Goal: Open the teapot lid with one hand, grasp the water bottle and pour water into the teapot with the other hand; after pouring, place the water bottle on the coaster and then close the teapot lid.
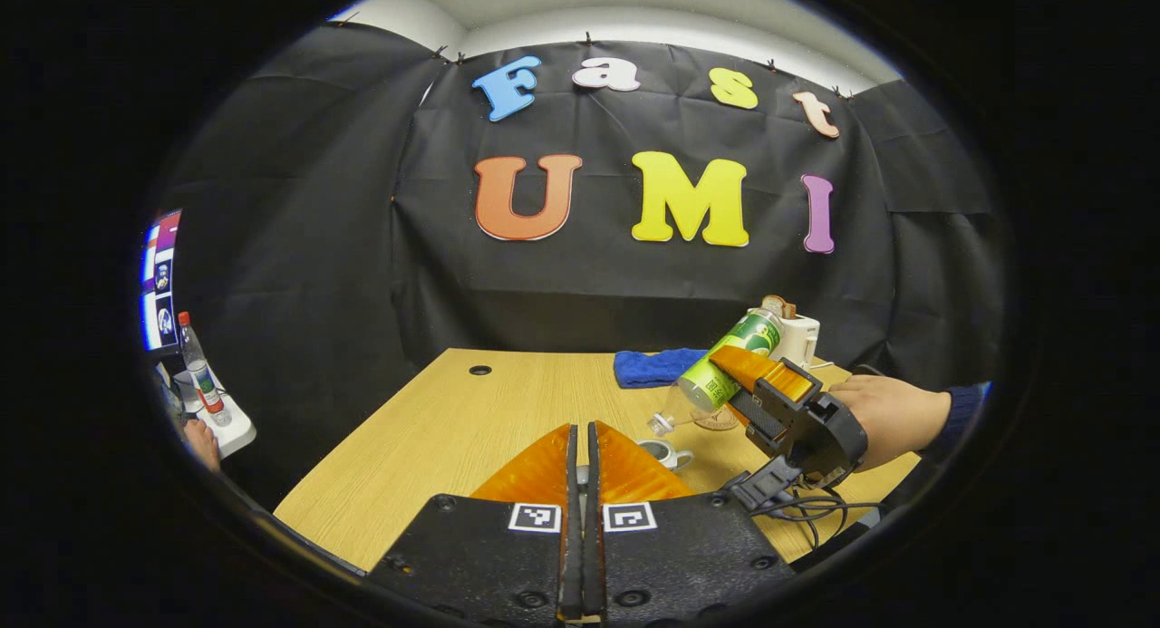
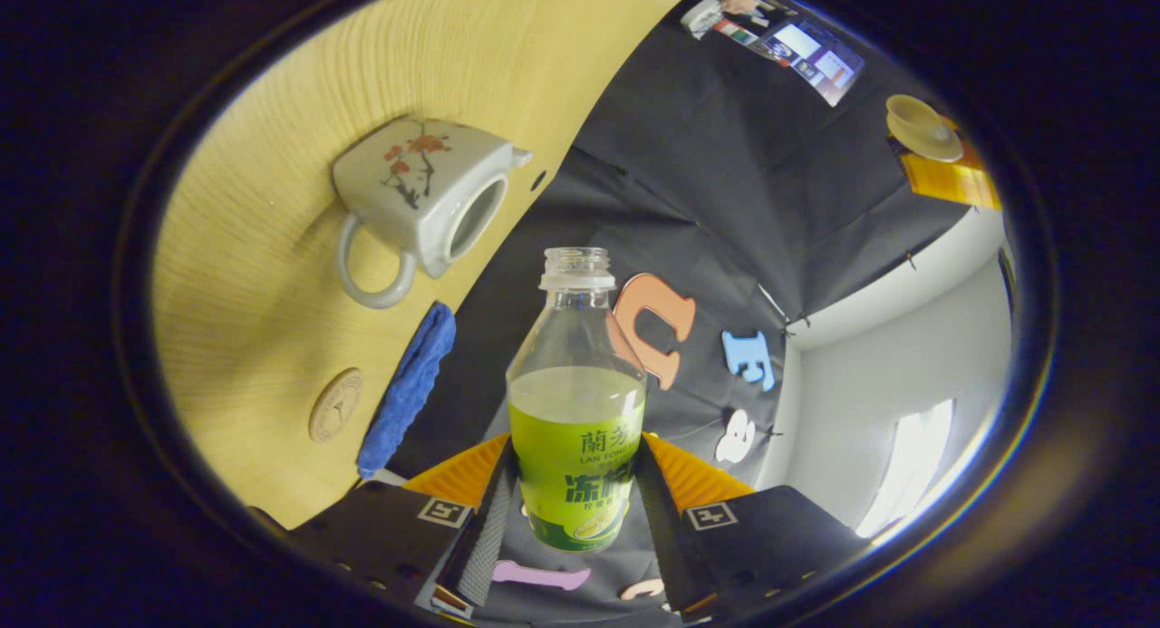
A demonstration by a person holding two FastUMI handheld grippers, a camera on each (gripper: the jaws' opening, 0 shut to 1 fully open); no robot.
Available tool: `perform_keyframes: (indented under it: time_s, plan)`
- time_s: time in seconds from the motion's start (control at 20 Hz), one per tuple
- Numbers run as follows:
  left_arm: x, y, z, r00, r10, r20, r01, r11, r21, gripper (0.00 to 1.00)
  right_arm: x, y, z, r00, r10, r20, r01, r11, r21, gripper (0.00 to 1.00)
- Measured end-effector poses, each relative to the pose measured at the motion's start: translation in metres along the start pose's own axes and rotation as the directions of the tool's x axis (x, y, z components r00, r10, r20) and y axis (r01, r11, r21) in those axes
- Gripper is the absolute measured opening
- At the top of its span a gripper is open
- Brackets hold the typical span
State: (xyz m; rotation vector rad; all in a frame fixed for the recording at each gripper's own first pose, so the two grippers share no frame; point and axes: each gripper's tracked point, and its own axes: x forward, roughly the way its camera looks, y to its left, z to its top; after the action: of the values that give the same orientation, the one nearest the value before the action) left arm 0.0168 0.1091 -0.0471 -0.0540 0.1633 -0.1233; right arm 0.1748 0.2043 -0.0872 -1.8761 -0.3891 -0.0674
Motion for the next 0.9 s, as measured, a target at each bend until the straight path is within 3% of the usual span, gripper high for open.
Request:
perform_keyframes:
  time_s: [0.2, 0.45, 0.7, 0.9]
  plan:
    - [0.004, 0.004, -0.004, 1.0, 0.006, -0.015, -0.006, 1.0, -0.01, 0.03, 0.0, -0.013, -0.008, 0.998, -0.058, 0.015, 0.052, 0.965, 0.256, 0.71]
    - [0.005, 0.006, -0.006, 1.0, 0.015, -0.021, -0.015, 1.0, -0.01, 0.03, 0.003, -0.03, -0.034, 0.995, -0.079, -0.059, 0.099, 0.841, 0.532, 0.7]
    - [0.004, 0.005, -0.005, 1.0, 0.01, -0.02, -0.01, 1.0, -0.013, 0.03, 0.013, -0.036, -0.068, 0.989, -0.031, -0.145, 0.131, 0.635, 0.762, 0.7]
    - [0.004, 0.005, -0.007, 1.0, 0.012, -0.025, -0.012, 1.0, -0.009, 0.03, 0.021, -0.016, -0.093, 0.976, 0.077, -0.203, 0.146, 0.458, 0.877, 0.71]
